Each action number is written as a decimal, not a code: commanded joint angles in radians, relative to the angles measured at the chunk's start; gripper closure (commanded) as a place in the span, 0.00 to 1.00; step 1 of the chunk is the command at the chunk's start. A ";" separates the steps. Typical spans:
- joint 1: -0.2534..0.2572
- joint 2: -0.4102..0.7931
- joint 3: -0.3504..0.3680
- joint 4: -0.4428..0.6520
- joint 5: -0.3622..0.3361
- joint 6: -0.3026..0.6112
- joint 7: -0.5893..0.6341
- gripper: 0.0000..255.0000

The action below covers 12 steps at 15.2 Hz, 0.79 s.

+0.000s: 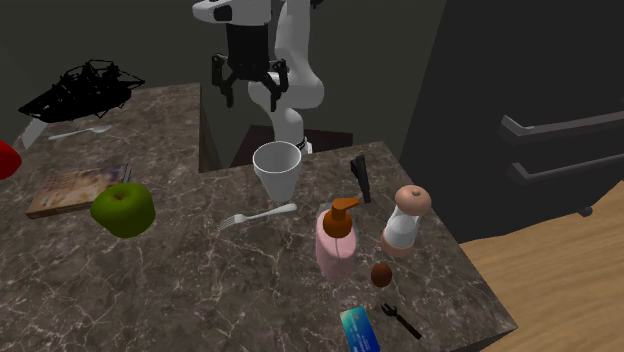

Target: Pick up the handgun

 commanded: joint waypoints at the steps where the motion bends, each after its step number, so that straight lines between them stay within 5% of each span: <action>1: 0.000 0.000 0.000 0.000 0.000 0.000 0.000 0.00; 12: 0.114 0.034 0.164 -0.178 0.138 0.172 0.108 0.00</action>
